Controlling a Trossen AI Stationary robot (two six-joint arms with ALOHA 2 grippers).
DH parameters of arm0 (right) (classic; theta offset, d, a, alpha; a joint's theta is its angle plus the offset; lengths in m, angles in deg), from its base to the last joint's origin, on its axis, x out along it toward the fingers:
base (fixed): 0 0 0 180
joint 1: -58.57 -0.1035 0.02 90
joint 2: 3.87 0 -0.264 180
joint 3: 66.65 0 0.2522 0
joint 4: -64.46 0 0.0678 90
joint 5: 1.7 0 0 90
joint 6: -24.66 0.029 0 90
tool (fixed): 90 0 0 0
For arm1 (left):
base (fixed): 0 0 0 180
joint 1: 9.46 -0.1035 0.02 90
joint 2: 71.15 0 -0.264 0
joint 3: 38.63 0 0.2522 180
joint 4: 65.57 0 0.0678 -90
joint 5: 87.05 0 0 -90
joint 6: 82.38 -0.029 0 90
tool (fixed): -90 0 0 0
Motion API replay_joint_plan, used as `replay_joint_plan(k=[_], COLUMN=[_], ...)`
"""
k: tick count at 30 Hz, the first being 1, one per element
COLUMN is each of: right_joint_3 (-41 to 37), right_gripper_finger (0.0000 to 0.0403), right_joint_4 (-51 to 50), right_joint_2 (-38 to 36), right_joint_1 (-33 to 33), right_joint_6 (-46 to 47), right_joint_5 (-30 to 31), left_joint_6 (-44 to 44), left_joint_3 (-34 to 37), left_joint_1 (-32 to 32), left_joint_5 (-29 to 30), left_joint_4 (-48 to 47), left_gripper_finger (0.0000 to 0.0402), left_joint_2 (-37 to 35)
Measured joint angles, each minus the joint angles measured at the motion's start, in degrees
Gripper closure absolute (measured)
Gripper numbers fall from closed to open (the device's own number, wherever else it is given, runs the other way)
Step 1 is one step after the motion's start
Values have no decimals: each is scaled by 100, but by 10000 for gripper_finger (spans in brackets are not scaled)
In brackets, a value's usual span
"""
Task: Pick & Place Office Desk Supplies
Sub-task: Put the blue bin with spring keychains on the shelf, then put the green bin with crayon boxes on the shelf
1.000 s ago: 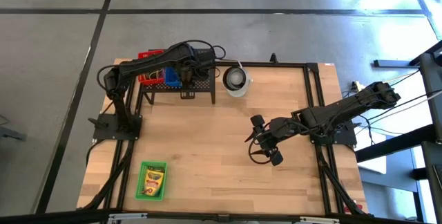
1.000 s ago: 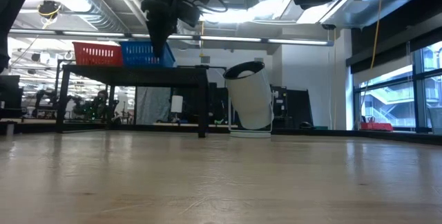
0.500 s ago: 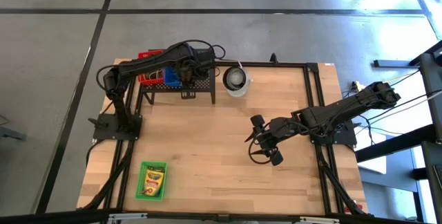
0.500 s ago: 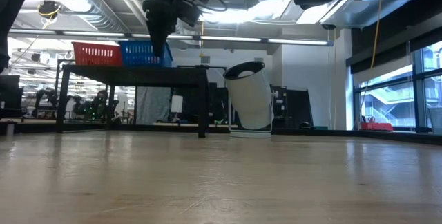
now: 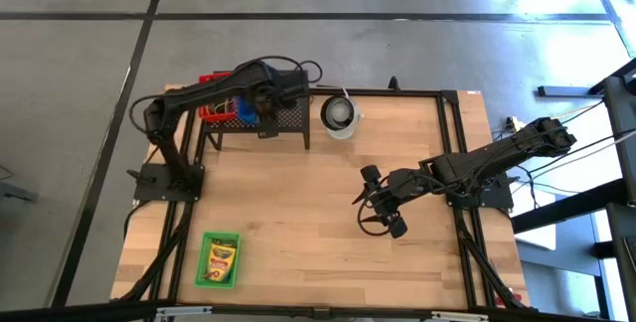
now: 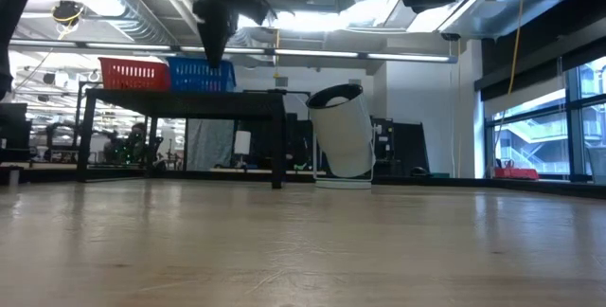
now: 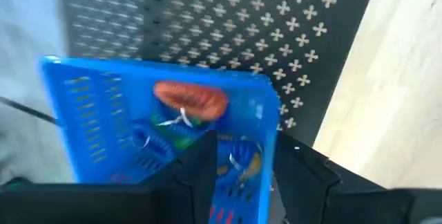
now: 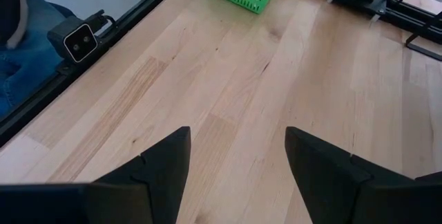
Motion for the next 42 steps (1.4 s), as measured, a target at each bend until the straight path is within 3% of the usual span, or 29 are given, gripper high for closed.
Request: replay_joint_plan(k=[12,18,24,34,38,42], right_joint_3=[0,0,0,0,0,0], right_gripper_finger=[166,166,166,166,166,166], right_joint_4=[0,0,0,2,2,1], right_joint_2=[1,0,1,1,1,1], right_joint_1=[0,1,0,0,-1,0], right_joint_6=[-2,0,-2,-2,0,0], right_joint_5=[1,-1,0,1,1,1], left_joint_6=[849,2155,3339,7016,8242,8746], left_joint_3=[-107,-102,-62,1236,1853,2508], left_joint_1=[863,1921,3311,5444,6073,6676], left_joint_5=[-43,-971,-1313,-1400,-1794,-2130], left_joint_4=[8,8,29,92,868,2387], left_gripper_finger=[271,272,272,266,260,256], left_joint_2=[-954,-1196,-1120,-1175,-1178,-1162])
